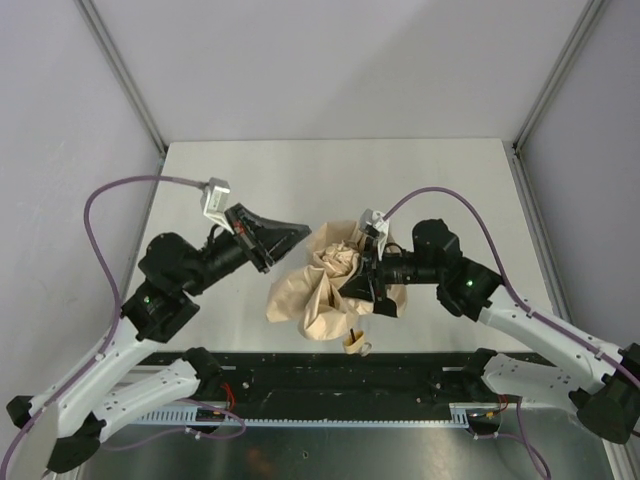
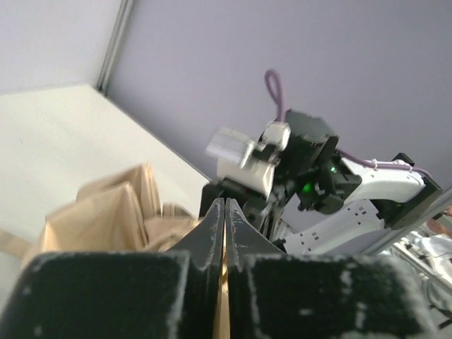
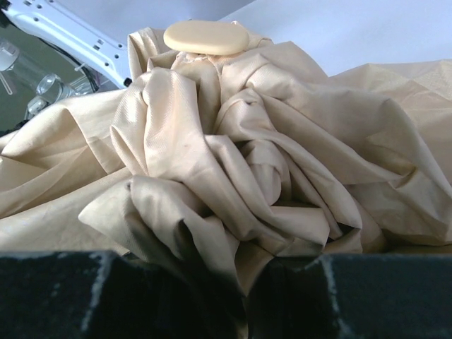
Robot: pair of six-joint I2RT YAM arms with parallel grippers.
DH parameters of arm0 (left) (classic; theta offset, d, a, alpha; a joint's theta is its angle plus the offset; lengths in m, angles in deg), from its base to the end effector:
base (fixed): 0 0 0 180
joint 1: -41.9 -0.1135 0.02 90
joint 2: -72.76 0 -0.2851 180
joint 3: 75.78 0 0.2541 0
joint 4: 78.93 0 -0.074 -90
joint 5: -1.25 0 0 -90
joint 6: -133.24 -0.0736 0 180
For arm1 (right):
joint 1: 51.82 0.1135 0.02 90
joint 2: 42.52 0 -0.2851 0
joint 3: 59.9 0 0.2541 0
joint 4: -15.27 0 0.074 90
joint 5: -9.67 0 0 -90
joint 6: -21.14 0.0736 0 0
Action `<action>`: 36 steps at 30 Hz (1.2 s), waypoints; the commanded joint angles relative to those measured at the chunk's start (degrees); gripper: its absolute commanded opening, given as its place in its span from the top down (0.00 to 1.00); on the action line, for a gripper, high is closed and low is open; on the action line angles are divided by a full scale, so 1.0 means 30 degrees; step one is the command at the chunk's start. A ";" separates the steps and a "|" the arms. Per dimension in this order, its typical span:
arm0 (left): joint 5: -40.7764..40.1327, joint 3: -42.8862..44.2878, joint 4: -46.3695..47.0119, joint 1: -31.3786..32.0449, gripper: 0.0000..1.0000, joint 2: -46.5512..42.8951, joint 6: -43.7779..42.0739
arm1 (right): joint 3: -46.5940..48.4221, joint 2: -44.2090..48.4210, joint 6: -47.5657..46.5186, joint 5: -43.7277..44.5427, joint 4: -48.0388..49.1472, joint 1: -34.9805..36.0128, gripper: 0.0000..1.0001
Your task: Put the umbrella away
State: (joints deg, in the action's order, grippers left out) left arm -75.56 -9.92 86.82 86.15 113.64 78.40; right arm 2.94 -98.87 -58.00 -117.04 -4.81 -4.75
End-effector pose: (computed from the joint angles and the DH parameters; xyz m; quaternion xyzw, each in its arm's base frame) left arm 0.1157 -0.1362 0.4345 0.1384 0.6247 -0.5451 0.5418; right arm 0.1338 0.2085 0.3483 -0.4169 0.6484 0.5008 0.3938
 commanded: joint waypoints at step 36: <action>0.3692 0.6026 -0.2866 -0.1033 1.00 0.3049 -0.4443 | 0.2644 -0.1310 0.0385 0.2488 0.2542 0.1990 1.00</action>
State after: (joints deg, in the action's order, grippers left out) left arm -66.01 1.99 79.41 84.44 123.82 63.85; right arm 7.84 -103.53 -55.66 -110.41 -2.84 0.23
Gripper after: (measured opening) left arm 0.002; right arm 0.294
